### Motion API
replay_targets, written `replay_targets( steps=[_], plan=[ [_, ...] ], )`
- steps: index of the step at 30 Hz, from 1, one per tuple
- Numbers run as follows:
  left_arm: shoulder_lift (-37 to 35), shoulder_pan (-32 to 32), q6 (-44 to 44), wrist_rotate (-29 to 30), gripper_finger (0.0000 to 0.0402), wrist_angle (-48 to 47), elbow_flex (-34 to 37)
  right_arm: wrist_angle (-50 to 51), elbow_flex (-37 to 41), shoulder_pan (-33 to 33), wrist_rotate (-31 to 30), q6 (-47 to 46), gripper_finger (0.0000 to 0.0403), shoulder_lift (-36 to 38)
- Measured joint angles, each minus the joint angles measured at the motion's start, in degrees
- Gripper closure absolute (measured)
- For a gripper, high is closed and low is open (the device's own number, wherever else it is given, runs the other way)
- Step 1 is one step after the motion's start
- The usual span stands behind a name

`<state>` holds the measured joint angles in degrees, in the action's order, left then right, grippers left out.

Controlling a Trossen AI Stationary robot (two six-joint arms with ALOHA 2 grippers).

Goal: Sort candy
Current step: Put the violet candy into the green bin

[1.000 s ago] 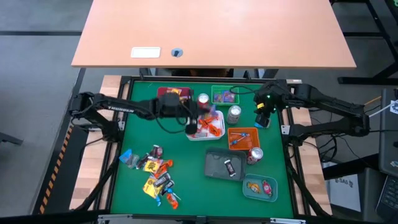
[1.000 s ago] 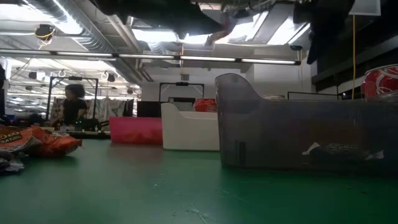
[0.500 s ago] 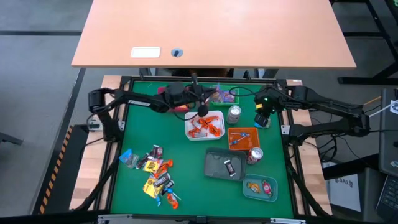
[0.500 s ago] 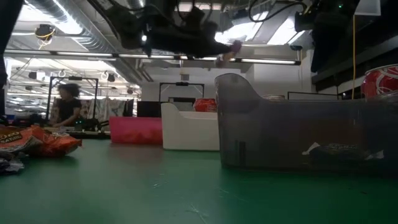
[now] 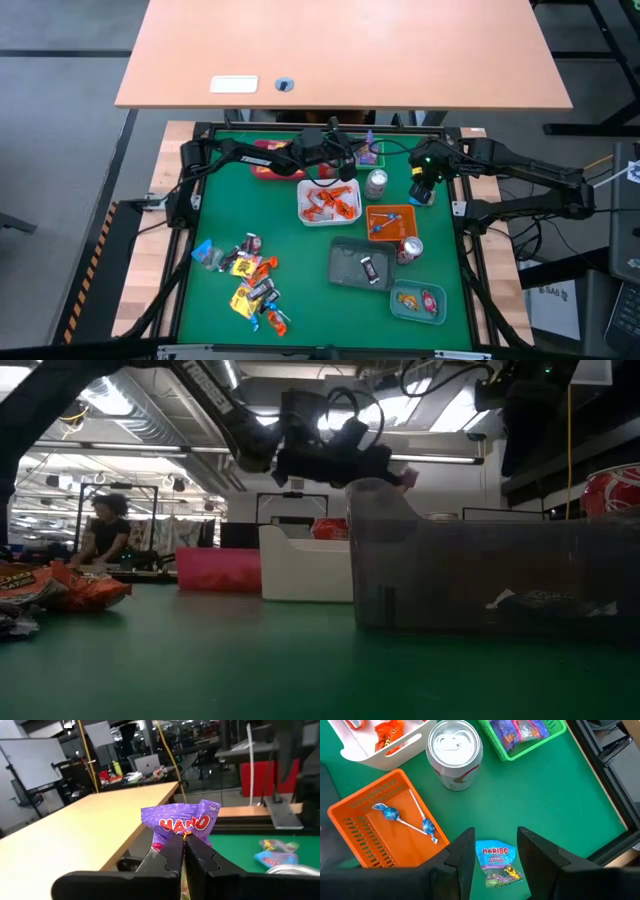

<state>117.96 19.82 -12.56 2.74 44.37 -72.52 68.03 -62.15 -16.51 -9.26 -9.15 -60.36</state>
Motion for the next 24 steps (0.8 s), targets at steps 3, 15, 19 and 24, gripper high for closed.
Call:
replay_targets(
  steps=[3, 15, 19, 24],
  plan=[
    [1.3, 0.1, 0.0, 1.1, 0.0401, -0.3, -0.2, 1.1, 0.0, 0.0, -0.3, -0.2, 0.026, 0.0],
    [1.8, 0.3, 0.4, 2.7, 0.0331, -2.6, -0.3, 4.3, 0.0, 0.0, -2.2, -7.1, 0.026, 0.0],
    [1.8, 0.3, 0.4, 2.7, 0.0305, -3.1, -0.3, 4.8, 0.0, 0.0, -2.3, -7.4, 0.026, 0.0],
    [1.8, 0.3, 0.5, 2.7, 0.0299, -4.0, -0.3, 5.9, 0.0, 0.0, -5.6, -10.2, 0.026, 0.0]
  ],
)
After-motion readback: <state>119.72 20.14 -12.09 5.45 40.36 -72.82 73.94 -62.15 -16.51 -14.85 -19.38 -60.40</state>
